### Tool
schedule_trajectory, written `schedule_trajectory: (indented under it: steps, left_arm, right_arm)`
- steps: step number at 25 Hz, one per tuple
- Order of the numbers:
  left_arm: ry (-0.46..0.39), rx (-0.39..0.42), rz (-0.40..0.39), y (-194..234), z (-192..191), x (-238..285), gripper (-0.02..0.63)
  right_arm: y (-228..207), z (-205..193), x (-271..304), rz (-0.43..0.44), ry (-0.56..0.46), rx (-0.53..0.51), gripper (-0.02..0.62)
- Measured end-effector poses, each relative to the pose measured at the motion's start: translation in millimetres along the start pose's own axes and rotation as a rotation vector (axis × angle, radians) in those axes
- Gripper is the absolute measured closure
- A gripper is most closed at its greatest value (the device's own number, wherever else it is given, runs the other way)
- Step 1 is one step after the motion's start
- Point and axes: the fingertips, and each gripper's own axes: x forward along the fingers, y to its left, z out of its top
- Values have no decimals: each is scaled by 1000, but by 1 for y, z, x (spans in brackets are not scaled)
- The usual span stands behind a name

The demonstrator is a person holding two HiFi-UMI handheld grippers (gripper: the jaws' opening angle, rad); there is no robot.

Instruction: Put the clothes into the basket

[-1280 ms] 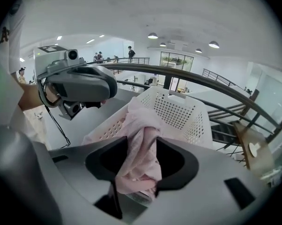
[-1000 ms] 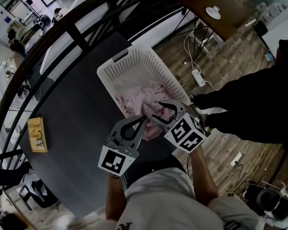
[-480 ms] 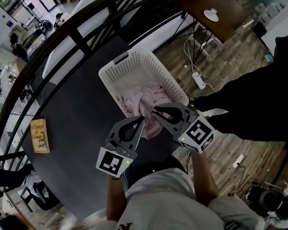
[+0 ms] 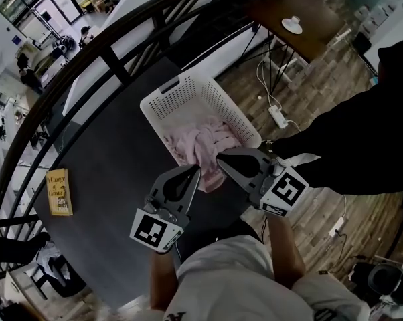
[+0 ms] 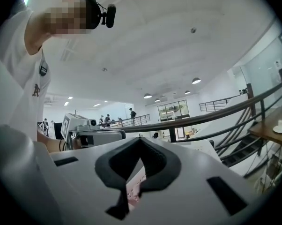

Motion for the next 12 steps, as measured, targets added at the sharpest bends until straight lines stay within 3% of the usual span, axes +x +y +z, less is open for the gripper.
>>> schedule_trajectory:
  steps: [5, 12]
  left_arm:
    - [0, -31, -17, -8, -3, -3, 603]
    - [-6, -14, -22, -15, 4, -4, 603]
  right_arm:
    - [4, -3, -8, -19, -5, 4, 580]
    - [9, -2, -15, -25, -4, 3, 580]
